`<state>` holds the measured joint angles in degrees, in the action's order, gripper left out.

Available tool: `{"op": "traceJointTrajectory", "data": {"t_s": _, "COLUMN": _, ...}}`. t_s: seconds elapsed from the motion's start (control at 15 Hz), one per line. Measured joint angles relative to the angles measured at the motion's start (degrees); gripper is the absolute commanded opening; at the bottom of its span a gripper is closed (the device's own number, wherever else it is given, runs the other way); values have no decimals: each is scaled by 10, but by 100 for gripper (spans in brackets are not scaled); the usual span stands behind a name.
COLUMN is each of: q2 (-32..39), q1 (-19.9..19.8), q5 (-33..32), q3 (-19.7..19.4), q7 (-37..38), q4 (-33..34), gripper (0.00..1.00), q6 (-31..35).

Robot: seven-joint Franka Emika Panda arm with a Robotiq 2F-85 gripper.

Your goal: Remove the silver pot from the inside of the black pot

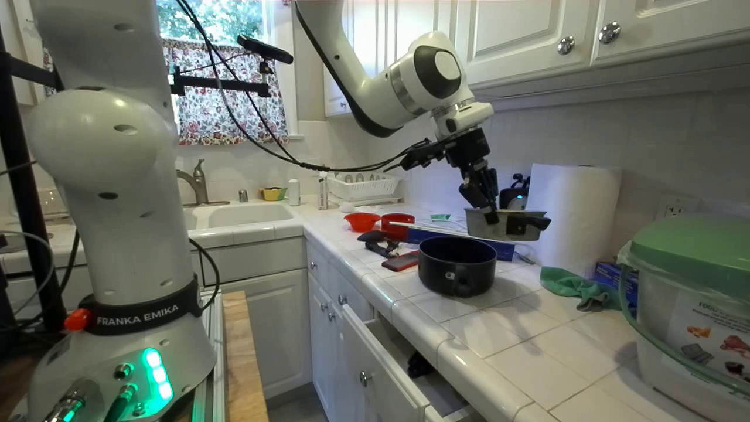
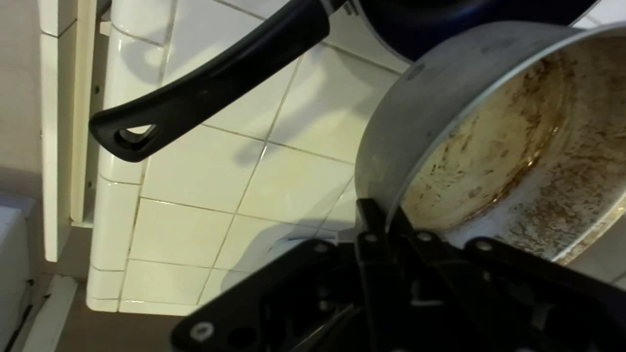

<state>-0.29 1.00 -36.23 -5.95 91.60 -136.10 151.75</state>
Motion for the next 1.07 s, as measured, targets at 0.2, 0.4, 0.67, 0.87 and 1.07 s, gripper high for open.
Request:
{"op": "traceJointTrajectory", "data": {"t_s": 0.2, "q2": 0, "q1": -14, "q5": -15, "q3": 0, "q7": 48, "q4": -5, "gripper": 4, "q6": -8}}
{"op": "traceJointTrajectory", "data": {"t_s": 0.4, "q2": 2, "q1": -24, "q5": -20, "q3": 0, "q7": 86, "q4": -5, "gripper": 4, "q6": -20}}
{"op": "traceJointTrajectory", "data": {"t_s": 0.67, "q2": 6, "q1": -35, "q5": -25, "q3": 0, "q7": 120, "q4": -5, "gripper": 4, "q6": -34}}
{"op": "traceJointTrajectory", "data": {"t_s": 0.87, "q2": 14, "q1": -41, "q5": -28, "q3": -1, "q7": 138, "q4": -5, "gripper": 4, "q6": -40}}
{"op": "traceJointTrajectory", "data": {"t_s": 1.07, "q2": 23, "q1": -48, "q5": -33, "q3": -5, "q7": 153, "q4": -5, "gripper": 4, "q6": -46}}
